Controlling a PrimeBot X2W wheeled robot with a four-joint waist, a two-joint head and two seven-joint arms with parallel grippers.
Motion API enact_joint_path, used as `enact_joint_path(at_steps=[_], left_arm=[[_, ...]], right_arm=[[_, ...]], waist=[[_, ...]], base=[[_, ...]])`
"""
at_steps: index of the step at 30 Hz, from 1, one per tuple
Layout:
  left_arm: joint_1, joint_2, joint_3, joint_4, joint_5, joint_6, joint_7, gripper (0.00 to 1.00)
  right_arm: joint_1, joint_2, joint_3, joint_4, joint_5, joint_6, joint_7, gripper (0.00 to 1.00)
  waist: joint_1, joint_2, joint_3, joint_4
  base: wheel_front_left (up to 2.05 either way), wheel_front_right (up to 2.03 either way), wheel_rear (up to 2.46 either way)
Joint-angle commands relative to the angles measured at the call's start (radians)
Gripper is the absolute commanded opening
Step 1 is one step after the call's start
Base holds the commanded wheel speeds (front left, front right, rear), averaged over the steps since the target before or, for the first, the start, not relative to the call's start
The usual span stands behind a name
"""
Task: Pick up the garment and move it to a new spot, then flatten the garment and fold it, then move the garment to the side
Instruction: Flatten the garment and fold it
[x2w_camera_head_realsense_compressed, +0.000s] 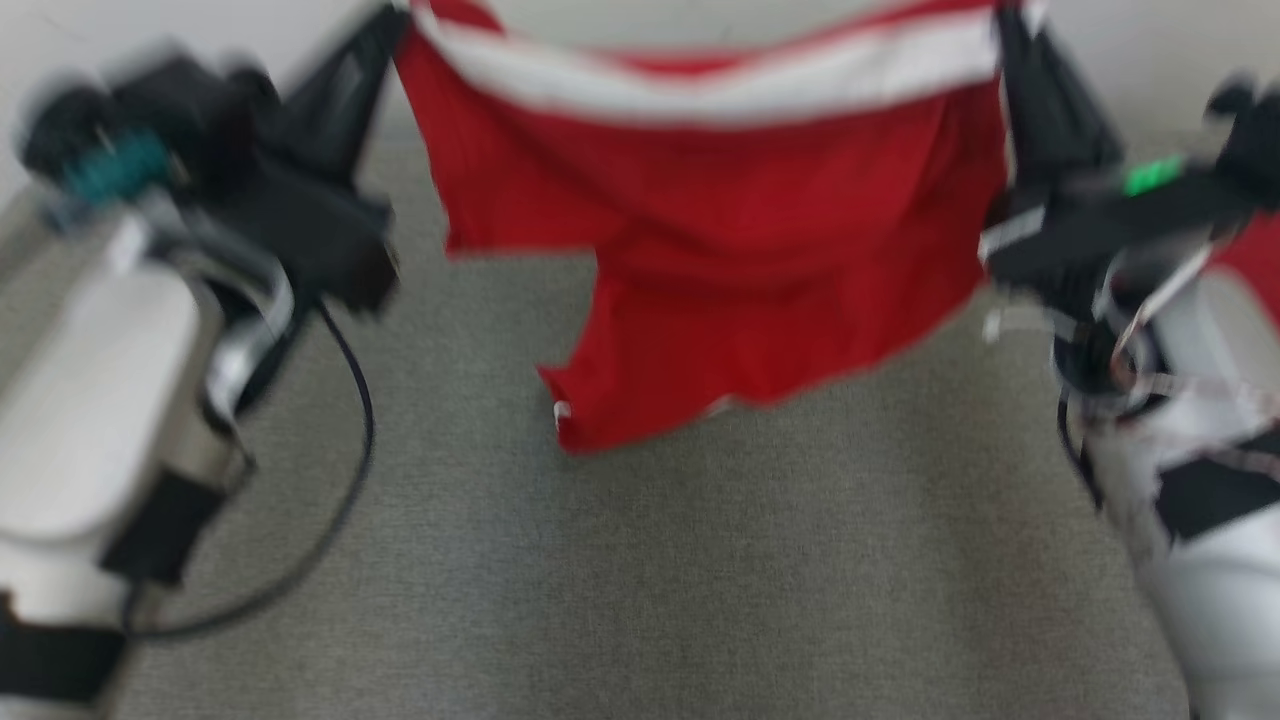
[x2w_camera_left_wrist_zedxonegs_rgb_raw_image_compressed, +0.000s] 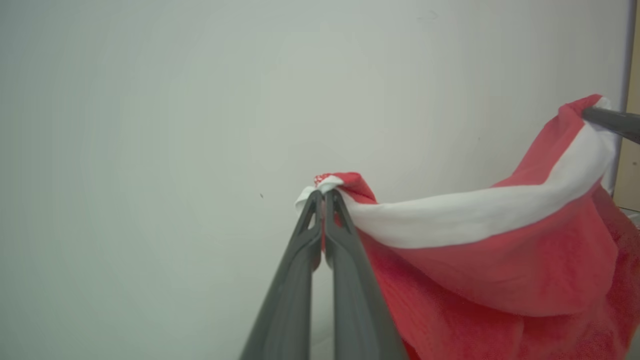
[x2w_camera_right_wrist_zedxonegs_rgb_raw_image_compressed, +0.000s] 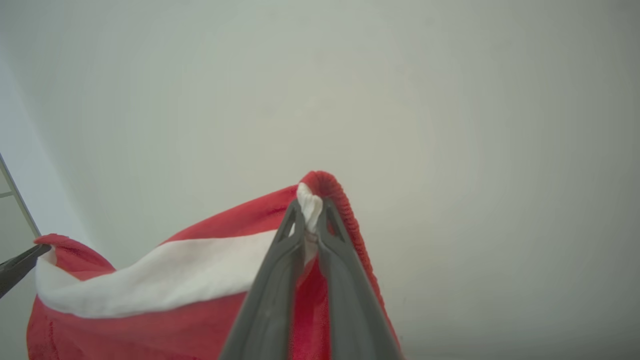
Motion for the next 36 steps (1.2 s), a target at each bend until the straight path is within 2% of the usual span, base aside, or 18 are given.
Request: enact_joint_path(at_steps=[1, 7, 14, 20, 24, 27, 31, 36], left_arm=[[-0.139, 0.022, -0.008, 0.024, -0.019, 0.002, 0.03, 0.0], [-0.483, 0.058, -0.057, 0.107, -0.042, 0.002, 0.086, 0.0], [-0.828, 0.013, -0.077, 0.299, -0.069, 0.002, 0.057, 0.0], [-0.989, -0.033, -0.117, 0.442, -0.093, 0.002, 0.006, 0.0], [-1.04, -0.041, -0.163, 0.52, -0.121, 0.002, -0.053, 0.0], [-1.035, -0.034, -0.179, 0.554, -0.147, 0.002, -0.09, 0.0], [-0.991, -0.024, -0.211, 0.572, -0.171, 0.002, -0.143, 0.0], [-0.887, 0.008, -0.208, 0.535, -0.195, 0.002, -0.205, 0.0]], right_arm=[[-0.138, 0.02, -0.022, 0.041, -0.005, -0.003, 0.032, 0.0], [-0.467, 0.065, -0.08, 0.163, 0.003, -0.003, 0.099, 0.0], [-0.83, 0.097, -0.163, 0.383, 0.01, -0.003, 0.127, 0.0], [-1.013, 0.094, -0.164, 0.522, -0.033, -0.003, 0.098, 0.0], [-1.064, 0.1, -0.134, 0.572, -0.042, -0.003, 0.064, 0.0], [-1.046, 0.099, -0.111, 0.59, -0.024, -0.003, 0.048, 0.0], [-1.001, 0.101, -0.084, 0.596, 0.012, -0.003, 0.027, 0.0], [-0.892, 0.088, -0.01, 0.546, 0.061, -0.003, 0.01, 0.0]], waist=[[-0.0001, -0.0002, 0.179, -0.072], [-0.0001, -0.0002, 0.32, -0.105], [-0.0001, -0.0002, 0.433, -0.105], [-0.0001, -0.0002, 0.491, -0.097], [-0.0001, -0.0002, 0.524, -0.088], [-0.0001, -0.0002, 0.531, -0.083], [-0.0001, -0.0002, 0.519, -0.076], [-0.0001, -0.0002, 0.464, -0.079]], base=[[0.0, 0.0, 0.0], [0.0, 0.0, 0.0], [0.0, 0.0, 0.0], [0.0, 0.0, 0.0], [0.0, 0.0, 0.0], [0.0, 0.0, 0.0], [0.0, 0.0, 0.0], [0.0, 0.0, 0.0]])
